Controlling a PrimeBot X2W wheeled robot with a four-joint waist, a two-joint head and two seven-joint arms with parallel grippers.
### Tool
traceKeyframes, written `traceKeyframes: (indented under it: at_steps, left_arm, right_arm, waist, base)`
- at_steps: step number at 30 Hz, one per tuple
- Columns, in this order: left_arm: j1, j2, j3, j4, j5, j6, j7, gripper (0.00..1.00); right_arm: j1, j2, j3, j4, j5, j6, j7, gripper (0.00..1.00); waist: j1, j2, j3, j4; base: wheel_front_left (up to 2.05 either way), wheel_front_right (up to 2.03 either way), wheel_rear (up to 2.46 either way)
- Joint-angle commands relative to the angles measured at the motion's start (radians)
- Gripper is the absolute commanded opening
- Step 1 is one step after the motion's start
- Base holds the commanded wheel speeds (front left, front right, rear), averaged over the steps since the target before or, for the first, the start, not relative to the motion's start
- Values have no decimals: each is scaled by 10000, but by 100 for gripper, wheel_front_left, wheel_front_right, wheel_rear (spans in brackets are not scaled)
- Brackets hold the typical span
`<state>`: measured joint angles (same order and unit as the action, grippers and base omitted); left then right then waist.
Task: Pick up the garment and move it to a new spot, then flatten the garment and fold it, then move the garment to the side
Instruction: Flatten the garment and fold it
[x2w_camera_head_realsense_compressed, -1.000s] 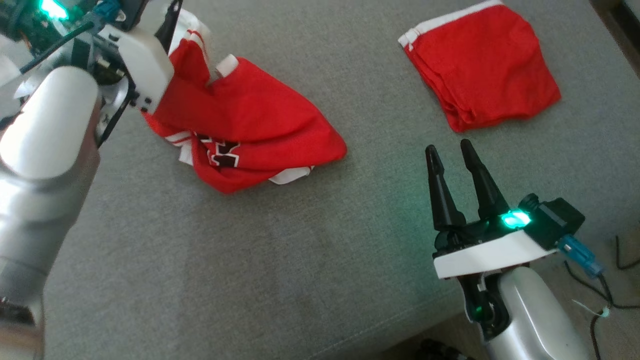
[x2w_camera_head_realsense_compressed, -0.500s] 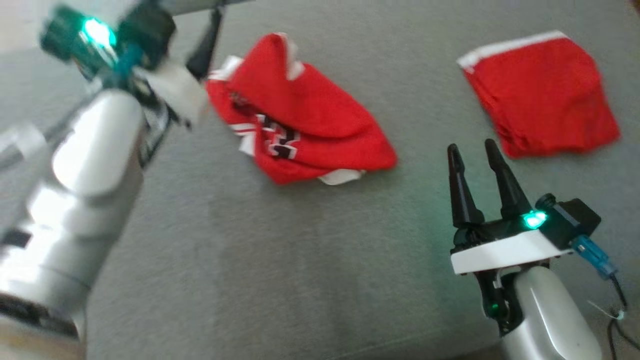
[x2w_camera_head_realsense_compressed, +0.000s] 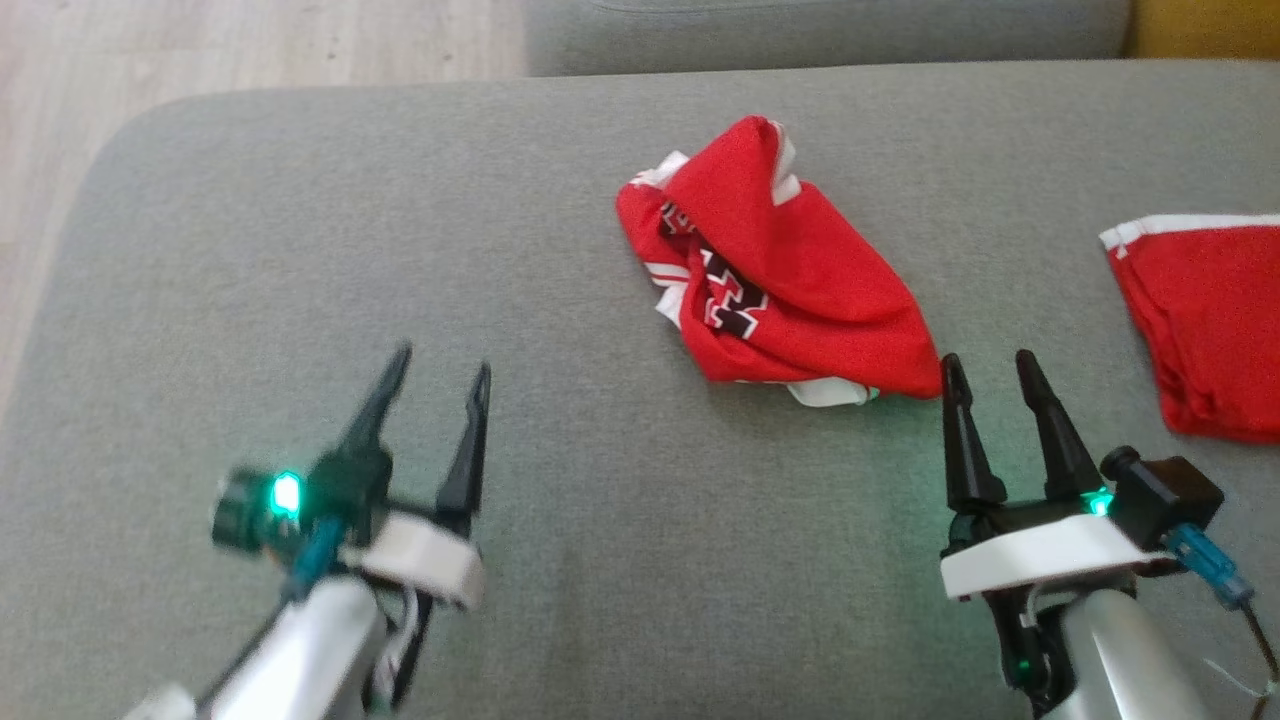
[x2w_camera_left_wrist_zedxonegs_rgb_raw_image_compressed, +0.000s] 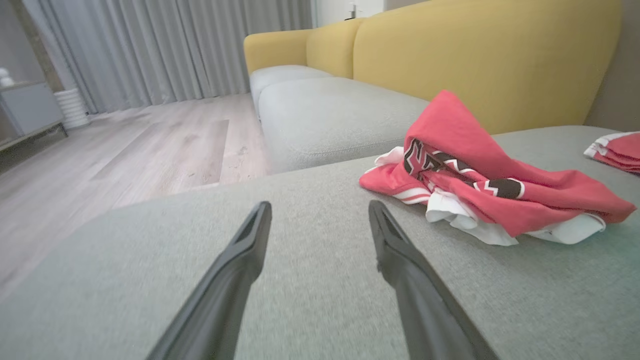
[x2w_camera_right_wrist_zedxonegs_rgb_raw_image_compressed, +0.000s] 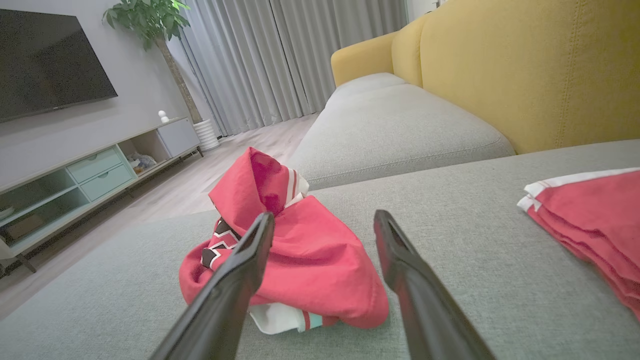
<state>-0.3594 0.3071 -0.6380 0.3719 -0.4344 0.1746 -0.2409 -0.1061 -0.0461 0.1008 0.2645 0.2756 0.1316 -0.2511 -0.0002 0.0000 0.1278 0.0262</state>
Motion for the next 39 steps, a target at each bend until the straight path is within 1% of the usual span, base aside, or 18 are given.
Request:
traceKeyframes:
  at_steps: [1, 3, 6, 8, 10, 12, 13, 17, 21, 24, 25, 26, 31, 34, 38, 39]
  left_arm:
    - [-311, 122, 588, -490, -157, 123, -161, 100]
    - [67, 10, 694, -800, -213, 229, -185, 100]
    - [243, -65, 739, -1076, -132, 233, -199, 100]
    - [225, -96, 731, -1169, -36, 209, -202, 100]
    - [158, -155, 715, -1210, 27, 162, -204, 100]
    - [91, -233, 702, -1204, 72, 119, -205, 100]
    - [61, -278, 689, -1187, 92, 95, -205, 100]
    - [-69, -487, 634, -1091, 167, -34, -206, 100]
    - [-167, -577, 691, -989, 242, -124, -207, 100]
    - [-166, -619, 748, -936, 294, -147, -207, 100]
    - [-150, -629, 769, -920, 307, -152, -207, 100]
    - [-126, -638, 793, -903, 318, -156, -207, 100]
    - [48, -743, 893, -816, 336, -194, -208, 100]
    - [114, -806, 924, -804, 347, -229, -208, 100]
    - [307, -940, 1037, -767, 395, -296, -208, 100]
    - [307, -940, 1037, -767, 395, -296, -208, 100]
  right_arm:
    - [-90, -41, 144, -264, -88, -9, -107, 100]
    - [-122, -41, 50, -209, -155, -9, -107, 100]
    - [-358, -41, -181, 78, -366, -9, -44, 100]
    - [-687, -41, -499, 437, -553, -9, 262, 100]
    - [-1140, -41, -760, 840, -342, -9, 636, 100]
    - [-1669, -41, -989, 1428, 101, -9, 1054, 100]
    - [-1943, -41, -1038, 1747, 148, -9, 1233, 100]
    - [-2959, -41, -853, 3095, 828, -9, 1749, 100]
    - [-3683, -41, -920, 4497, 593, -9, 1902, 100]
    - [-4059, -41, -858, 5273, 448, -9, 1765, 100]
    - [-4162, -41, -815, 5446, 398, -9, 1636, 27]
    - [-4263, -41, -783, 5567, 344, -9, 1451, 0]
    - [-4644, -41, -685, 5869, 128, -9, 550, 0]
    - [-4774, -41, -711, 5771, 33, -9, 312, 0]
    - [-5061, -41, -897, 5057, -327, -9, 93, 0]
    - [-5061, -41, -897, 5057, -327, -9, 93, 0]
  waist:
    - [2, 0, -15, 105]
    - [2, 0, 50, 197]
    - [2, 0, 211, 328]
    - [2, 0, 358, 407]
    - [2, 0, 533, 491]
    - [2, 0, 697, 574]
    - [2, 0, 777, 622]
    - [2, 0, 1016, 846]
    - [2, 0, 1127, 997]
    - [2, 0, 1140, 1047]
    - [2, 0, 1130, 1044]
    - [2, 0, 1111, 1030]
    - [2, 0, 859, 878]
    - [2, 0, 710, 823]
    - [2, 0, 258, 760]
    - [2, 0, 258, 760]
  base:
    - [0, 0, 0]
    - [0, 0, 0]
    - [0, 0, 0]
    - [0, 0, 0]
    - [0, 0, 0]
    - [0, 0, 0]
    - [0, 0, 0]
    - [0, 0, 0]
    - [0, 0, 0]
    - [0, 0, 0]
    - [0, 0, 0]
    - [0, 0, 0]
    - [0, 0, 0]
    - [0, 0, 0]
    - [0, 0, 0]
    - [0, 0, 0]
